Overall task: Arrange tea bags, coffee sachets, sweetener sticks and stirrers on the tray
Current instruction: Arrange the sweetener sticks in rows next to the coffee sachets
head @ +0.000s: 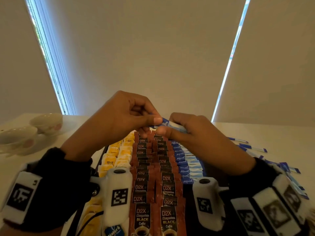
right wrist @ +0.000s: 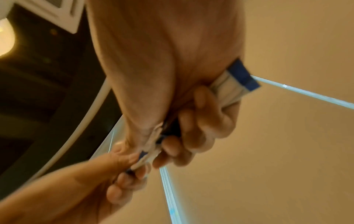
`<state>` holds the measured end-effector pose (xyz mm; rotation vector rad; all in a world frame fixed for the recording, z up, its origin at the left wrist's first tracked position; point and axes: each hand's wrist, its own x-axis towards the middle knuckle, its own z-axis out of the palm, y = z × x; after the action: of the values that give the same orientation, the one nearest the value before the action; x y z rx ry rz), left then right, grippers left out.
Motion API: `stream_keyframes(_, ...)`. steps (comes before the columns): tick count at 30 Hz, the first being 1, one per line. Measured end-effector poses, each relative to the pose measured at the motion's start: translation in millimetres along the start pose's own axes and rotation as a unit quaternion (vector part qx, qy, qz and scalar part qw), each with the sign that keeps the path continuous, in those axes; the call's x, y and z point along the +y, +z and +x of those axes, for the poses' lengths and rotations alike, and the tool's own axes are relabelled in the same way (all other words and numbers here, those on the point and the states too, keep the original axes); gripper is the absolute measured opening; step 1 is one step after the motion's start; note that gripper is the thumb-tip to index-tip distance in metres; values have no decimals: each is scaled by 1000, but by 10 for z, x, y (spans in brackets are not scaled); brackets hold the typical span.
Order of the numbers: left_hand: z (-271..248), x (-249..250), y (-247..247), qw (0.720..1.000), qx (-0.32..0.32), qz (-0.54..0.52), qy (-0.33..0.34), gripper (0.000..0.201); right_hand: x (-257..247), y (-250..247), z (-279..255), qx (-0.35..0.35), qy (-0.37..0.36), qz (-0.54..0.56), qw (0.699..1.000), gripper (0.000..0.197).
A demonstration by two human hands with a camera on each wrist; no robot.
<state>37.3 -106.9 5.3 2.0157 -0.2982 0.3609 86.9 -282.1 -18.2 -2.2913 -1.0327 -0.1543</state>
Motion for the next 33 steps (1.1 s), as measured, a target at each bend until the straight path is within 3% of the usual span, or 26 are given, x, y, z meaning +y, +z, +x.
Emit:
stream_keyframes(5,25,-37,-11,999,47,-12,-7,20,9,-160,-32,-51,10,216,975,28)
stream_keyframes(8,44,-56,-2,998,66,-19,-14,13,20,-206,-43,-49,47,282,957,27)
stream_keyframes(18,49,-78,-31,997,63,-46,-17,20,32,-139,-20,88,67,231,967,30)
stream_keyframes(27,35,-64,17,997,53,-60,13,17,-37,-56,-10,21,80,221,972,40)
stream_keyframes(33,47,-97,-21,994,75,-79,15,11,-45,-95,-17,81,108,280,950,23)
